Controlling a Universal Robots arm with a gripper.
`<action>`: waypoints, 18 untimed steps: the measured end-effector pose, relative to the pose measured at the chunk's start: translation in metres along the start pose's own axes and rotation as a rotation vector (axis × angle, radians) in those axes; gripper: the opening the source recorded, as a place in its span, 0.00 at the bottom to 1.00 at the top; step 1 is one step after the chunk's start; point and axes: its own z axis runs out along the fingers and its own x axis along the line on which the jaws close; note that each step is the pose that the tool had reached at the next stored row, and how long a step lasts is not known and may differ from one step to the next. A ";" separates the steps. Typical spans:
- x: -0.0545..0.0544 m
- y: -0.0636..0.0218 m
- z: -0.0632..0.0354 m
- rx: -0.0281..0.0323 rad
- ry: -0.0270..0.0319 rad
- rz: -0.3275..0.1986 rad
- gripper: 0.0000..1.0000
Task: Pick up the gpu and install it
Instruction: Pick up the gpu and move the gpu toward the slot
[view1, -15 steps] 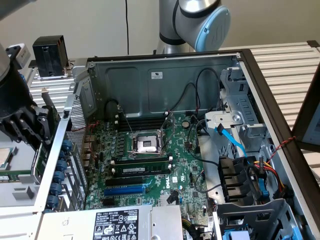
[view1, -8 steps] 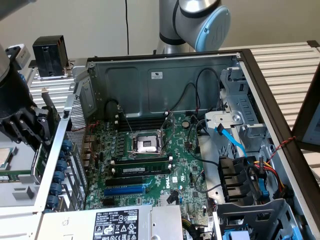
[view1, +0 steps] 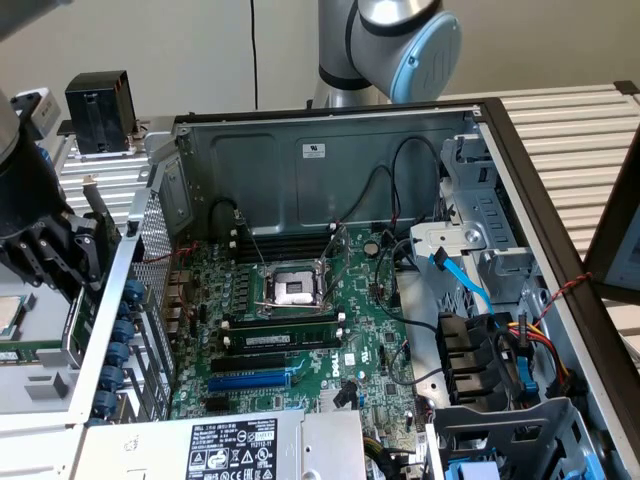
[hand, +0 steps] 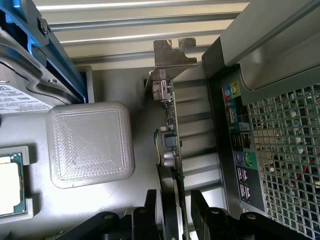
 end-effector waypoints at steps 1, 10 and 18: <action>0.000 -0.0002 -0.0001 -0.0011 0.0004 0.000 0.40; -0.001 -0.0066 -0.0005 -0.0420 0.0015 0.008 0.40; -0.001 -0.0086 -0.0003 -0.0501 -0.0036 0.009 0.40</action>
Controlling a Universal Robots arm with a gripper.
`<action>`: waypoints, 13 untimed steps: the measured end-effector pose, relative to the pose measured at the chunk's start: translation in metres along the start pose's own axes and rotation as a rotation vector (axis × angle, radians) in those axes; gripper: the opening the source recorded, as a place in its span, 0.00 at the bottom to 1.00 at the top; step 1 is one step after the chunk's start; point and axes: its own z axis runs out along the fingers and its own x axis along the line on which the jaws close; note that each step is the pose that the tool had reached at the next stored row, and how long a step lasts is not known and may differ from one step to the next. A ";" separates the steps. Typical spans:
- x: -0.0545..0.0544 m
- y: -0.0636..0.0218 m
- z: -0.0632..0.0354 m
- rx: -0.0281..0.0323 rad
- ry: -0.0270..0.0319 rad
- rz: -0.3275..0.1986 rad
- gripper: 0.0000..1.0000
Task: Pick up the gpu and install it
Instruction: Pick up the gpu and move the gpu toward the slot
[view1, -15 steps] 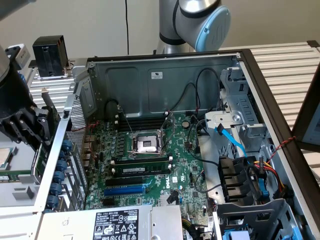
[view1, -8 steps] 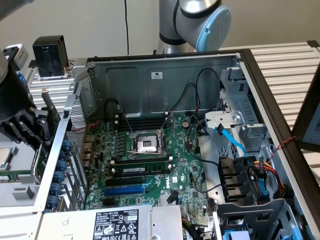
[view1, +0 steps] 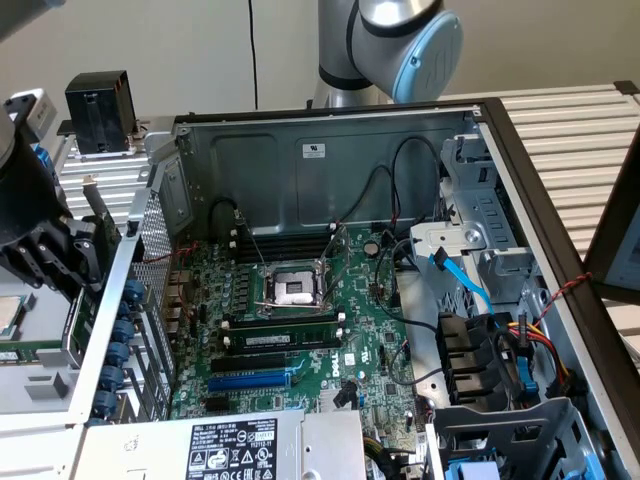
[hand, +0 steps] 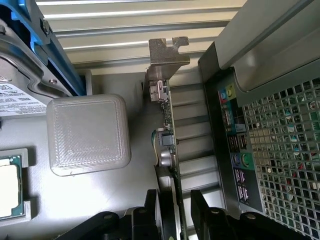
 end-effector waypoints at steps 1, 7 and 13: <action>0.000 -0.0001 0.0000 -0.0011 -0.0002 0.000 0.40; 0.000 -0.0003 0.0004 -0.0058 0.0004 0.001 0.40; 0.000 -0.0003 0.0003 -0.0057 0.0016 0.002 0.40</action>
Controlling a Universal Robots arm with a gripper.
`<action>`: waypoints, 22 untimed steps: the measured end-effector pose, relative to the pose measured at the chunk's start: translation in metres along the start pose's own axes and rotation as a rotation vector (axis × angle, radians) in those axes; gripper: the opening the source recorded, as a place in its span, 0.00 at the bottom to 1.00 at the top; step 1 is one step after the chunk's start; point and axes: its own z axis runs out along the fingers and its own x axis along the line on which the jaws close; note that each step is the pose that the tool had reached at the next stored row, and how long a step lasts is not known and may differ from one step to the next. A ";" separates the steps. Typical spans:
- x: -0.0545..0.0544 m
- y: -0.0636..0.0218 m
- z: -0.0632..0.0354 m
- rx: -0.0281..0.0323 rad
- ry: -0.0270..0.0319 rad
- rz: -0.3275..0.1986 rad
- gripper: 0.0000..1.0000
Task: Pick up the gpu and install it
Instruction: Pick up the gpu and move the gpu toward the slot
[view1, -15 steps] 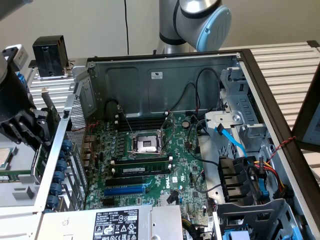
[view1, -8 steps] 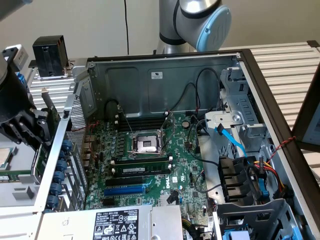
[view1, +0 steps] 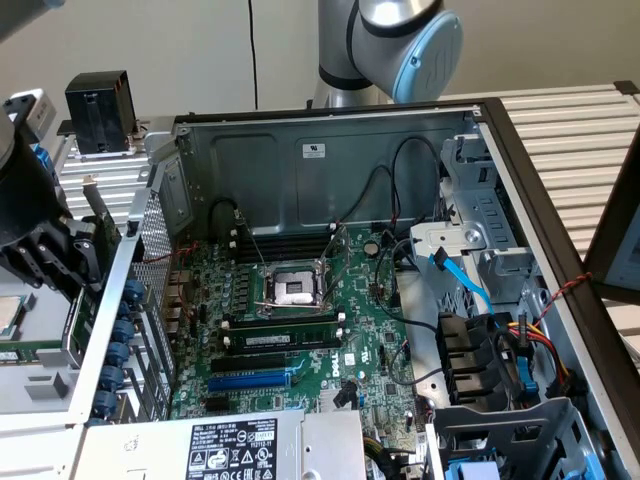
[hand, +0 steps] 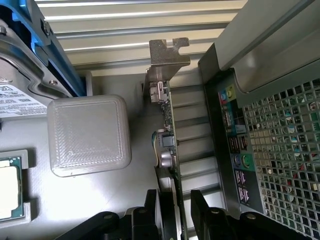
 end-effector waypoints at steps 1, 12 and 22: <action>0.000 0.0000 0.0000 0.0001 0.0004 0.000 0.40; 0.001 -0.0001 -0.0001 0.0001 0.0035 0.000 0.40; 0.001 -0.0018 0.0004 0.0002 0.0035 0.000 0.29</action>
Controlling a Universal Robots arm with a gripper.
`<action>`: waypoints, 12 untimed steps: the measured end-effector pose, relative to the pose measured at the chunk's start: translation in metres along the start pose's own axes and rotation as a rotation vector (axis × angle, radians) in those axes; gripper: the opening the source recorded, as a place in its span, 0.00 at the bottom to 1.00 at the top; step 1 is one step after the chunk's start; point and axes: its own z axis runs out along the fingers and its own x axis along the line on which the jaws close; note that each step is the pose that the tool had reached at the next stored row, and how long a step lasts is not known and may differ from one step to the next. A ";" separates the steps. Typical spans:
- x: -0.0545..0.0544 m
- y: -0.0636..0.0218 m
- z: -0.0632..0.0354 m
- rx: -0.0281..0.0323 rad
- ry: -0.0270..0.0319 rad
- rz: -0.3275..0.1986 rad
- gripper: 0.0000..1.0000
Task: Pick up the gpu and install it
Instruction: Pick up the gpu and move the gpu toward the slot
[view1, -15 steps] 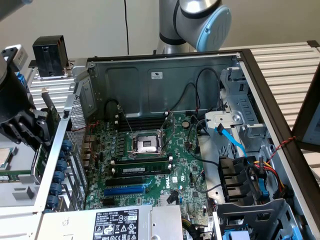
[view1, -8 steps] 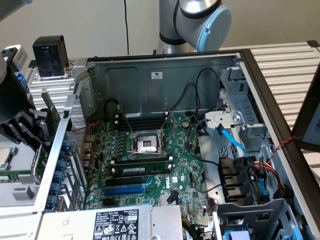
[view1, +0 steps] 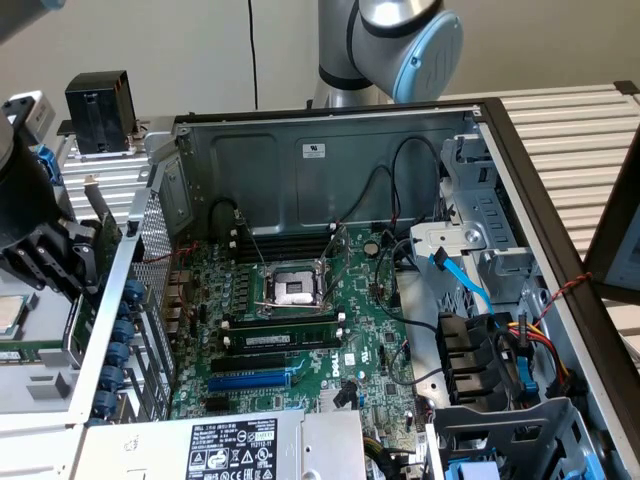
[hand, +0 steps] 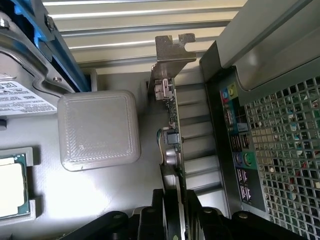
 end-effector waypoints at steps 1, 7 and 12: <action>0.000 0.0000 0.0000 -0.0001 0.0000 0.000 0.29; 0.000 -0.0001 0.0000 -0.0002 0.0001 0.000 0.29; -0.001 0.0003 -0.0041 -0.0027 0.0005 0.001 0.29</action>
